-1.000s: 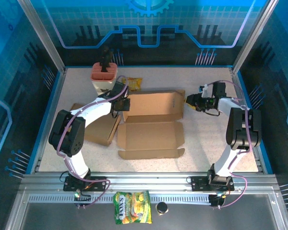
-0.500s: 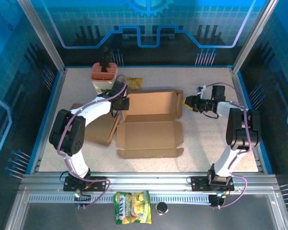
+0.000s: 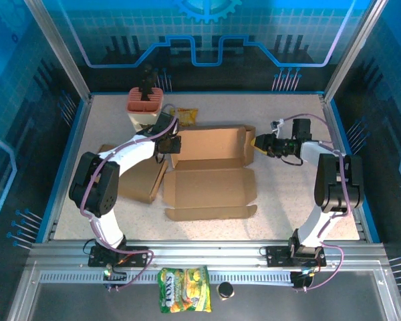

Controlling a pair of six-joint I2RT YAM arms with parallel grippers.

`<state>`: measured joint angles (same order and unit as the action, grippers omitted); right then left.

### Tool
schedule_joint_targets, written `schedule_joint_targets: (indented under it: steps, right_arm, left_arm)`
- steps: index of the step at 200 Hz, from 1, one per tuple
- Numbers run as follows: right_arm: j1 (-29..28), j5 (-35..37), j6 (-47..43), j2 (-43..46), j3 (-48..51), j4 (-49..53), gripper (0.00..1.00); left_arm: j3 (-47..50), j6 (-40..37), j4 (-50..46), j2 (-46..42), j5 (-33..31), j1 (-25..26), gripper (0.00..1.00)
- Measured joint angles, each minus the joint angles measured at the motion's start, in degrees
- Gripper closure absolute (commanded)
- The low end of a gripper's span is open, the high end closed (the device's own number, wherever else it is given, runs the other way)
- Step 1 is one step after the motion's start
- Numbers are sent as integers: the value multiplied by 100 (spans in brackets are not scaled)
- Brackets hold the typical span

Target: Fold the paper box

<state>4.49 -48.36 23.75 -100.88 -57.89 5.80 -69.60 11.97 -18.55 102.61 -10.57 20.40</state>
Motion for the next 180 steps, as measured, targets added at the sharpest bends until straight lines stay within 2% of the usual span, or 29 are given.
schedule_joint_targets:
  steps: [40, 92, 146, 180]
  right_arm:
    - [-98, 804, -398, 435, -142, 446, 45]
    - [-114, 1180, -885, 264, -654, 868, 37]
    - [-149, 667, -1338, -267, -1123, 1067, 37]
    - [-289, 216, -1528, -422, -1220, 1097, 43]
  left_arm:
    - [0, -13, 2, 0, 15, 0, 100]
    - [0, -15, 7, 0, 57, 0, 100]
    - [0, -44, 15, 0, 90, 0, 100]
    - [0, -116, 44, 0, 149, 0, 100]
